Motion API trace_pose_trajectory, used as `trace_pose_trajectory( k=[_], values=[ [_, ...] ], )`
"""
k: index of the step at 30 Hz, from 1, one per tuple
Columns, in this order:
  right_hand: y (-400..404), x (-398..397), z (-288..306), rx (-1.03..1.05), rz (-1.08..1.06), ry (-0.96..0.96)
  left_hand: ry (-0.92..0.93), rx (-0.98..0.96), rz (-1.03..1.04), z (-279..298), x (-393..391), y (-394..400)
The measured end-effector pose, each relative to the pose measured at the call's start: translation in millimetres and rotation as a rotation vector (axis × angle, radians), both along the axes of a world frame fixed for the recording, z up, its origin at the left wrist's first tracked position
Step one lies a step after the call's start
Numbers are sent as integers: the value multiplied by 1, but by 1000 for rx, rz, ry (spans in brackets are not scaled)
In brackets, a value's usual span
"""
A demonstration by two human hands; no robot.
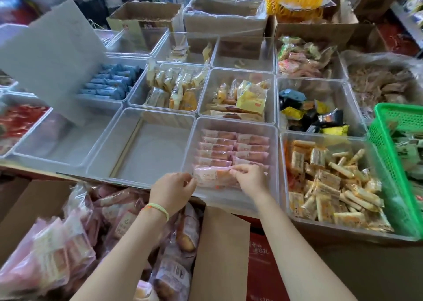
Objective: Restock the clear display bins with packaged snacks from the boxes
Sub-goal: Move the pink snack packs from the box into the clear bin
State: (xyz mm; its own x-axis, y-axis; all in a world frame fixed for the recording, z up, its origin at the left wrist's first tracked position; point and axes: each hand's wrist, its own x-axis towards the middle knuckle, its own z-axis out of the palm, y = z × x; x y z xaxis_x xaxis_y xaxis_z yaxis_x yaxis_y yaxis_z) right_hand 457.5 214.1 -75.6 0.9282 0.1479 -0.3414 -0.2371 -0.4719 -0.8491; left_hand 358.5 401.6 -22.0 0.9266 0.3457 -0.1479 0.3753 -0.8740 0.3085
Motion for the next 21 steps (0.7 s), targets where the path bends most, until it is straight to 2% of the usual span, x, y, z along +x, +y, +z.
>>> trace_pose_trajectory(
  k=[3, 5, 10, 16, 21],
  values=[
    [28, 5, -24, -12, -3, 167, 25, 59, -10, -10, -2, -2],
    [45, 8, -39, -38, -6, 228, -31, 113, -40, -16, -4, -3],
    [55, 13, -50, -9, -11, 438, -81, 117, -62, -22, -8, -1],
    [44, 5, -36, 15, -13, 394, -128, 108, -95, -23, -9, -1],
    [32, -21, -3, 67, -203, 165, -113, 62, -69, -20, -11, -3]
  ],
)
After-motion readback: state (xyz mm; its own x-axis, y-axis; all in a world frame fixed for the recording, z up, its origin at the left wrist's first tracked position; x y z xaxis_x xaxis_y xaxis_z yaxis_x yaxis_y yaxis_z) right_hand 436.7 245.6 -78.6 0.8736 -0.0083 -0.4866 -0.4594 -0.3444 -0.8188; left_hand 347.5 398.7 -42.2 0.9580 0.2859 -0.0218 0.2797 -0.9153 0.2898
